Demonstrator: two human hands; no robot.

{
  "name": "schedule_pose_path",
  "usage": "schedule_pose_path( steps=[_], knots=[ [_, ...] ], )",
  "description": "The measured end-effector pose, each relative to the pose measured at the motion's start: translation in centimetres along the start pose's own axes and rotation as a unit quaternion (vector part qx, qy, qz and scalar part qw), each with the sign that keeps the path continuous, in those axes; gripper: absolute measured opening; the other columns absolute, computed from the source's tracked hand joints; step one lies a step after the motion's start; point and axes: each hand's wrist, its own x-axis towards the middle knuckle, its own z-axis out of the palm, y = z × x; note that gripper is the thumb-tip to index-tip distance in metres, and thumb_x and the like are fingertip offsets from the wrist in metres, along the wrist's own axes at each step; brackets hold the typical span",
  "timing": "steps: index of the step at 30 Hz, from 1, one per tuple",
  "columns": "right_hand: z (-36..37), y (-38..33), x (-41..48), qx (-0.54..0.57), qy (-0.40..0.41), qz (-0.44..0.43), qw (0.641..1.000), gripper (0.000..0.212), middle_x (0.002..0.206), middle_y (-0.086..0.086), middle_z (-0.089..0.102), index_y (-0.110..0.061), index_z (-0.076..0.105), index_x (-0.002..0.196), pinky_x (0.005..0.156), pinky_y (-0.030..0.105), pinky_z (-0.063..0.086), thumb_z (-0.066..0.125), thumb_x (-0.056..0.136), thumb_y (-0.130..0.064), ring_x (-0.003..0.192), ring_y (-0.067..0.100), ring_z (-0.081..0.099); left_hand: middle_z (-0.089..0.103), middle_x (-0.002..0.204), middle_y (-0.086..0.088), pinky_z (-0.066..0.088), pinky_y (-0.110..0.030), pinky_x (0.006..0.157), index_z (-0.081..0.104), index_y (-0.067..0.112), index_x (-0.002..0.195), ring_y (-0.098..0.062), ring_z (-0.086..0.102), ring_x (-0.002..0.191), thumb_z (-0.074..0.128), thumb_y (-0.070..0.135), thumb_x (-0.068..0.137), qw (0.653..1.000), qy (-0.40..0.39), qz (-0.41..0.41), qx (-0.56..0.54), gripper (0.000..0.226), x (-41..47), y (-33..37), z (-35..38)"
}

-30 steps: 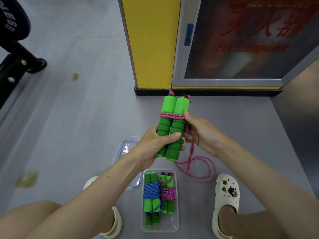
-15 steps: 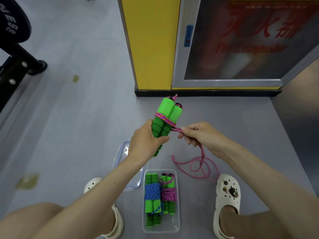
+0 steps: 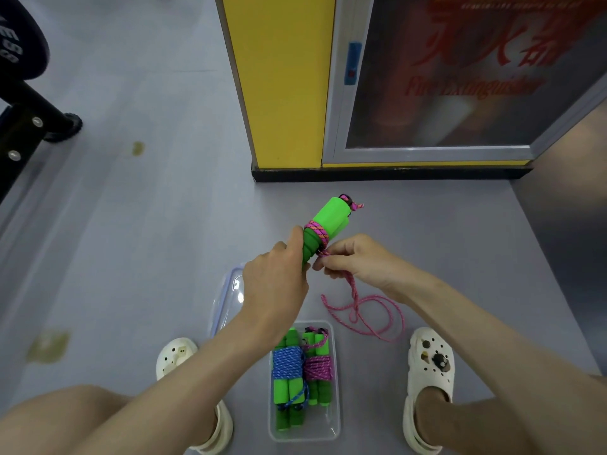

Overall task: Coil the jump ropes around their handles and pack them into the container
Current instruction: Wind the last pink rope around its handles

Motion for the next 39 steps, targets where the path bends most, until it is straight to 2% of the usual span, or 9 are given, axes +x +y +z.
schedule_pose_path(
  steps=[6,12,17,21,26,29,33,36,39],
  knots=[
    [0.2,-0.2,-0.3,0.086,-0.005,-0.005,0.996,0.023,0.068,0.004,0.063,-0.004,0.068,0.092,0.066,0.023,0.048,0.047,0.099,-0.012,0.058,0.008,0.060,0.052,0.057,-0.004,0.010,-0.018,0.042,0.061,0.009,0.105,-0.023,0.048,0.041,0.083,0.006,0.057,0.997,0.056,0.051,0.020,0.053,0.2,-0.5,0.6],
    [-0.2,-0.5,-0.5,0.166,-0.024,0.012,0.986,0.028,0.070,0.011,0.071,0.000,0.060,0.098,0.053,0.021,0.052,0.034,0.103,-0.012,0.054,0.015,0.066,0.060,0.077,-0.008,0.018,-0.021,0.042,0.048,0.005,0.137,-0.022,0.053,0.057,0.087,0.015,0.054,0.994,0.061,0.087,-0.033,0.093,0.1,-0.2,1.0],
    [-0.5,-0.5,-0.5,0.158,-0.034,0.014,0.987,0.023,0.060,0.004,0.056,-0.005,0.056,0.083,0.041,0.015,0.022,0.045,0.099,-0.017,0.038,0.004,0.027,0.058,0.080,-0.008,-0.001,-0.015,0.047,0.046,0.005,0.139,-0.021,0.050,0.061,0.083,0.011,0.056,0.991,0.089,0.098,-0.029,0.092,0.0,-0.4,1.7],
    [-0.5,-0.6,-0.2,0.140,0.058,0.051,0.987,0.044,0.049,0.002,0.047,-0.013,0.053,0.065,0.038,0.018,0.018,0.059,0.084,-0.052,0.035,0.007,0.022,0.054,0.100,-0.008,0.025,-0.022,0.043,0.024,0.013,0.151,-0.023,0.054,0.084,0.076,0.031,0.071,0.988,0.043,0.130,-0.076,0.098,-0.1,-0.4,2.0],
    [-0.6,-0.6,0.3,0.174,0.187,0.074,0.964,0.051,0.038,-0.001,0.038,-0.015,0.045,0.049,0.035,0.019,0.019,0.062,0.084,-0.049,0.031,0.009,0.022,0.029,0.124,0.000,0.047,-0.028,0.066,-0.003,0.038,0.151,-0.015,0.048,0.098,0.061,0.056,0.081,0.960,-0.091,0.134,-0.229,0.096,0.2,-0.1,2.1],
    [-0.7,-0.9,0.3,0.194,0.194,0.058,0.960,0.052,0.035,-0.001,0.036,-0.015,0.044,0.046,0.035,0.017,0.017,0.060,0.086,-0.045,0.030,0.008,0.020,0.032,0.118,0.003,0.053,-0.030,0.079,0.012,0.042,0.149,-0.013,0.055,0.098,0.060,0.053,0.085,0.892,-0.126,0.049,-0.432,0.080,0.6,0.1,1.0],
    [-0.7,-0.9,0.2,0.210,0.129,0.034,0.968,0.050,0.037,0.001,0.038,-0.014,0.047,0.048,0.039,0.019,0.014,0.057,0.088,-0.042,0.032,0.010,0.020,0.059,0.114,-0.004,0.055,-0.026,0.068,0.036,0.029,0.141,-0.018,0.066,0.094,0.064,0.038,0.086,0.726,-0.198,-0.147,-0.641,0.062,1.5,-0.2,-0.8],
    [-0.6,-0.9,0.2,0.226,0.085,0.019,0.970,0.046,0.037,0.002,0.038,-0.010,0.048,0.056,0.042,0.023,0.012,0.054,0.090,-0.040,0.031,0.010,0.019,0.071,0.102,-0.008,0.054,-0.039,0.073,0.054,0.016,0.125,-0.029,0.070,0.085,0.068,0.034,0.078,0.615,-0.307,-0.180,-0.704,0.052,1.5,-0.7,-1.5],
    [-0.6,-1.0,0.2,0.217,0.082,0.021,0.973,0.049,0.036,0.002,0.038,-0.009,0.051,0.056,0.042,0.023,0.015,0.053,0.090,-0.044,0.031,0.010,0.022,0.072,0.098,-0.009,0.056,-0.037,0.073,0.060,0.015,0.113,-0.027,0.071,0.083,0.067,0.028,0.076,0.587,-0.341,-0.156,-0.717,0.040,1.2,-0.8,-1.7]
  ],
)
